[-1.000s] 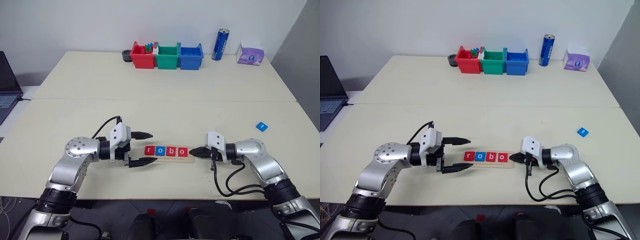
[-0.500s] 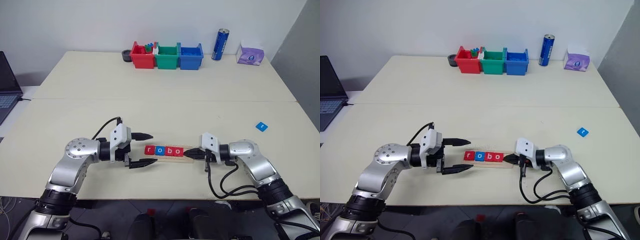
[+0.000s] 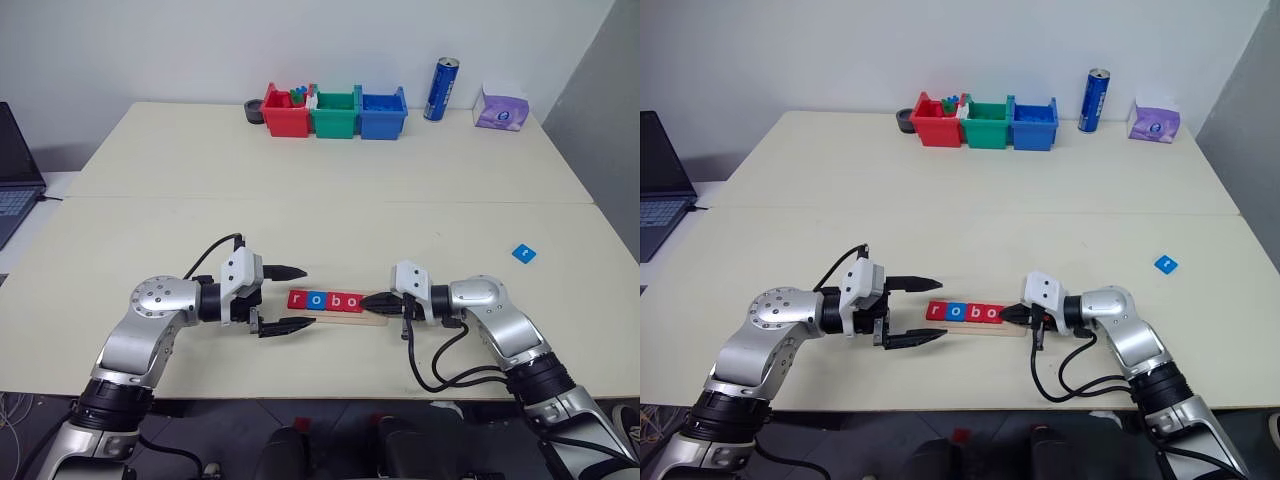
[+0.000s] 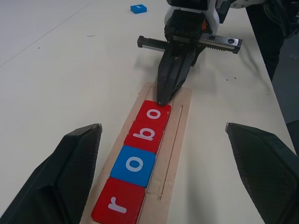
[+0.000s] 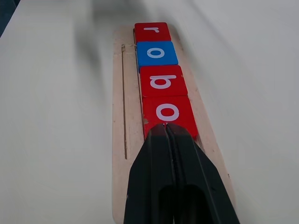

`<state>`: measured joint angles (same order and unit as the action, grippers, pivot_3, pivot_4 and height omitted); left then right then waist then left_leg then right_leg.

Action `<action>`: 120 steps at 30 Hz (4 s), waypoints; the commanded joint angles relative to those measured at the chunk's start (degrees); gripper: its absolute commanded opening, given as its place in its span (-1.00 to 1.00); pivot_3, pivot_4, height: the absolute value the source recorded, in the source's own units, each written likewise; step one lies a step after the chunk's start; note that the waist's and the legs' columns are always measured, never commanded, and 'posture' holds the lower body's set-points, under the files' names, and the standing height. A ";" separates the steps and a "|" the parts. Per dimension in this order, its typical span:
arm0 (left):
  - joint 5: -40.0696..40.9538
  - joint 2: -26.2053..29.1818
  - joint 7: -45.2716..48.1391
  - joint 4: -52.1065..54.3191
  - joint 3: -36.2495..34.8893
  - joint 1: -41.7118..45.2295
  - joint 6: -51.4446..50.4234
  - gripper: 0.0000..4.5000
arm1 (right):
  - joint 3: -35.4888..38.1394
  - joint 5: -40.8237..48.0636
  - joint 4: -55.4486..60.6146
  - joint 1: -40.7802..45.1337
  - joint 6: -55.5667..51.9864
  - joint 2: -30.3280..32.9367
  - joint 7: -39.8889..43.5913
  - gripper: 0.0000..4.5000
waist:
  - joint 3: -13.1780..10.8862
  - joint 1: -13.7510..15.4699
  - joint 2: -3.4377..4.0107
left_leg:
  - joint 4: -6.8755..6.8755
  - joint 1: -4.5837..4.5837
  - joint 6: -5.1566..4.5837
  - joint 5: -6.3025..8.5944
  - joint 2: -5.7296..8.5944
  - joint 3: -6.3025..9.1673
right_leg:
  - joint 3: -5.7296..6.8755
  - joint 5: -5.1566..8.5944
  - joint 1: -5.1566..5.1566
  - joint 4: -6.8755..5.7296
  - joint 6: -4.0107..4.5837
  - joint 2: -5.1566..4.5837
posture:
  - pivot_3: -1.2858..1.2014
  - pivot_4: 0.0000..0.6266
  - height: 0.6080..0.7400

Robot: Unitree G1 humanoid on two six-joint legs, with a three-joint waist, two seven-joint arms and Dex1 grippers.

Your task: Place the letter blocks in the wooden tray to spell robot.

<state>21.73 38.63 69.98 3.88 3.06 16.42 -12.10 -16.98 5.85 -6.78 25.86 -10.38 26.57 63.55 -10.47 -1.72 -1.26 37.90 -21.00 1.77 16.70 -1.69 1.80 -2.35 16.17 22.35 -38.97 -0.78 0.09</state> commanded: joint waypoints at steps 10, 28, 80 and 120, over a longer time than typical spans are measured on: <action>4.34 -8.66 -11.88 8.39 0.69 7.09 -10.01 1.00 | 21.84 10.71 14.68 -3.67 -18.60 10.91 -10.13 -0.25 | -0.14 0.42 0.02 | 0.07 -0.15 0.00 0.00 0.04 0.17 | 0.11 0.00 -0.01 0.01 -0.03 -0.10 | 0.03 -0.52 1.00; -8.09 -25.80 -26.61 -0.56 11.86 19.76 -10.39 1.00 | 36.21 -0.01 4.35 -0.50 -26.17 -6.14 -61.06 1.00 | -0.13 -0.38 0.07 | -0.04 -0.06 0.20 -0.11 0.08 -0.30 | -0.19 -0.04 0.08 -0.05 -0.08 0.01 | 0.03 -0.52 1.00; -7.34 -25.82 -27.06 2.29 11.09 20.18 -11.85 1.00 | 45.21 3.99 -10.51 8.24 -19.93 -19.34 -86.77 -0.35 | -0.05 -0.58 0.25 | 0.12 -0.98 0.23 -0.14 0.11 -0.45 | -0.29 -0.14 0.95 -0.12 -0.38 -0.15 | 0.03 -0.52 1.00; 1.24 -5.74 -16.67 21.64 6.15 -2.85 -13.01 1.00 | 28.62 14.10 45.31 -11.18 -67.03 -22.72 -60.84 0.91 | 0.10 -1.24 0.29 | 0.08 -0.89 0.06 -0.04 0.04 -0.10 | -0.18 -0.07 0.92 -0.08 -0.30 0.12 | 0.03 -0.52 1.00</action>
<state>21.95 33.28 53.28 24.68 9.56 13.46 -25.67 8.50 18.12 38.03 12.18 -78.73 3.17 0.62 -10.37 -2.96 -0.97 37.99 -21.89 1.83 16.66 -1.64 1.69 -2.53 16.10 23.27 -39.05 -1.07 0.20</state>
